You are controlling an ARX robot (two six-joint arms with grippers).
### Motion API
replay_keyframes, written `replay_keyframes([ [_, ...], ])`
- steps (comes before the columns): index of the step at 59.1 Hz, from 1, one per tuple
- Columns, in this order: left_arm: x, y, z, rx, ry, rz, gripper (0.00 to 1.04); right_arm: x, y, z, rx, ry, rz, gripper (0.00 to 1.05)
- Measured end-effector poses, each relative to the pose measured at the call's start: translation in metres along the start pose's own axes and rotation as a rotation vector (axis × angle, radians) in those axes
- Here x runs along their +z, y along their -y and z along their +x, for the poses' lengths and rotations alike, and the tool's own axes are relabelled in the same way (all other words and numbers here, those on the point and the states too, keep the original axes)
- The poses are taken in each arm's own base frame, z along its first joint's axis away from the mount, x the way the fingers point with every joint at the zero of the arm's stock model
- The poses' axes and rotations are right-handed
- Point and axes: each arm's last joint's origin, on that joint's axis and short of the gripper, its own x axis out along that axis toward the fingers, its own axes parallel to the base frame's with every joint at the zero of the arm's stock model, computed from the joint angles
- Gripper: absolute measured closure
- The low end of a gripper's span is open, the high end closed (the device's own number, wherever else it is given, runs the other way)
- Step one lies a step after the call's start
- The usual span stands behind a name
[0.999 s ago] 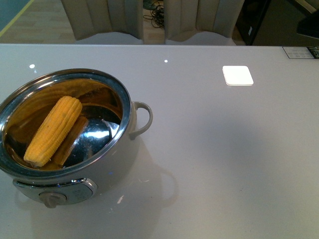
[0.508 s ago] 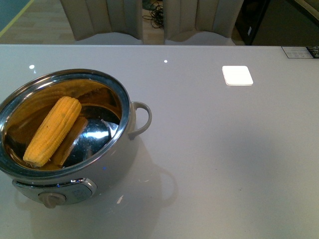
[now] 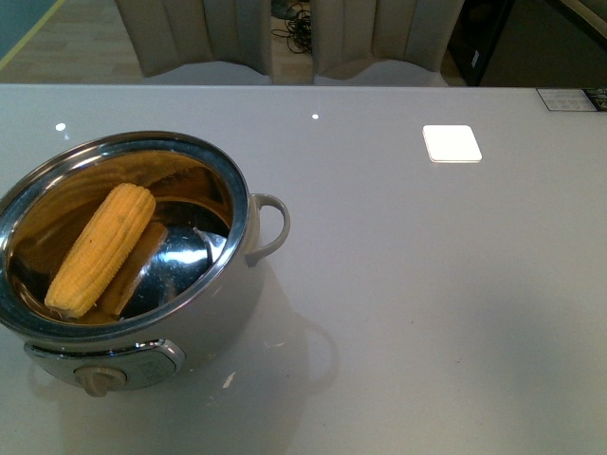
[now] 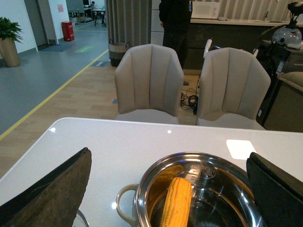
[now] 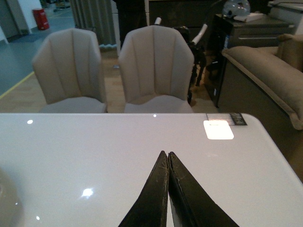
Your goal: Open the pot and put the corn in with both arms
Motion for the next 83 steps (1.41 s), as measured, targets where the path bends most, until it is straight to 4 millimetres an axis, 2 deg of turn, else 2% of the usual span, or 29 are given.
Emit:
replay_keyframes([
  [6,0.0,0.0,0.0,0.001,0.0,0.0,0.07,-0.006,0.003,-0.004,-0.019,0.013,0.0,1.03],
  [62,0.0,0.0,0.0,0.0,0.0,0.0,0.07,-0.002,0.003,-0.032,-0.02,0.028,0.0,1.03],
  [70,0.0,0.0,0.0,0.001,0.0,0.0,0.07,-0.006,0.003,-0.042,-0.022,0.017,0.0,1.03],
  [83,0.0,0.0,0.0,0.0,0.0,0.0,0.07,-0.006,0.003,-0.043,-0.022,0.022,0.0,1.03],
])
